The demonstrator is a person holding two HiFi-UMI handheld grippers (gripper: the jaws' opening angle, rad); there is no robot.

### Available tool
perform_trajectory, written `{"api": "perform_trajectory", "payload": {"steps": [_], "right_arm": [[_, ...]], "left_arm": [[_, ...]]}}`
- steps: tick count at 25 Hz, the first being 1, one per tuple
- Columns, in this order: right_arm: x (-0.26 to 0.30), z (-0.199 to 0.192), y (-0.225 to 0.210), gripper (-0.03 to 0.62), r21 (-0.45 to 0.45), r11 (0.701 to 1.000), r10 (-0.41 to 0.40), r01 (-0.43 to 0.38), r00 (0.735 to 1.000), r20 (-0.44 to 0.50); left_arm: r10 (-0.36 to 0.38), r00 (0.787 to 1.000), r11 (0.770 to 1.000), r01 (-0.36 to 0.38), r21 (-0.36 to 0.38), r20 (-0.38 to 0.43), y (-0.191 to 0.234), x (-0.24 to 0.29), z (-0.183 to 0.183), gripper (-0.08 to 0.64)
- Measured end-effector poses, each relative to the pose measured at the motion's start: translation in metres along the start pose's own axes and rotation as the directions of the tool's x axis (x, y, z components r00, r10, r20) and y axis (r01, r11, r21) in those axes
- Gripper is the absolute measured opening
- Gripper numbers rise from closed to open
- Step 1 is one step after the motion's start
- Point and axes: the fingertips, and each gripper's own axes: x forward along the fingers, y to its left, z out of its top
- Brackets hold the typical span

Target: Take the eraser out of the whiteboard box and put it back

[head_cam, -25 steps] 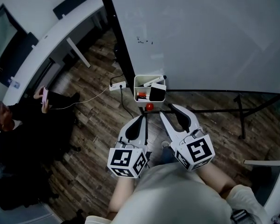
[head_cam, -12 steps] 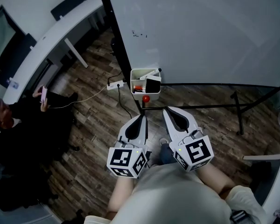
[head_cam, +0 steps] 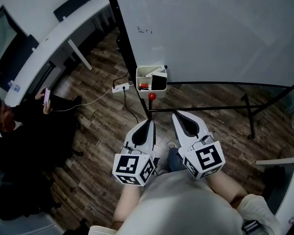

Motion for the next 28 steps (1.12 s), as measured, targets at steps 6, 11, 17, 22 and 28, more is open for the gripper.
{"api": "perform_trajectory", "payload": {"steps": [6, 11, 17, 22, 28], "right_arm": [[-0.011, 0.0, 0.011, 0.002, -0.003, 1.0, -0.002, 0.002, 1.0, 0.006], [-0.018, -0.003, 0.02, 0.002, -0.009, 1.0, 0.001, -0.001, 1.0, 0.003], [-0.026, -0.007, 0.027, 0.002, -0.008, 1.0, -0.006, 0.006, 1.0, -0.002], [-0.03, -0.01, 0.031, 0.002, -0.015, 1.0, -0.009, 0.009, 1.0, -0.008], [-0.032, -0.014, 0.034, 0.002, 0.0, 1.0, -0.013, 0.013, 1.0, -0.011]], "left_arm": [[-0.005, 1.0, 1.0, 0.005, 0.01, 0.002, -0.005, -0.016, -0.003, 0.002], [-0.007, 1.0, 1.0, 0.007, 0.014, 0.003, -0.006, -0.027, -0.006, 0.002], [-0.01, 1.0, 1.0, 0.01, 0.018, 0.0, -0.009, -0.037, -0.009, 0.0], [-0.009, 1.0, 1.0, 0.009, 0.016, -0.001, -0.009, -0.044, -0.012, 0.001], [-0.007, 1.0, 1.0, 0.007, 0.015, 0.0, -0.007, -0.046, -0.013, 0.0]]}}
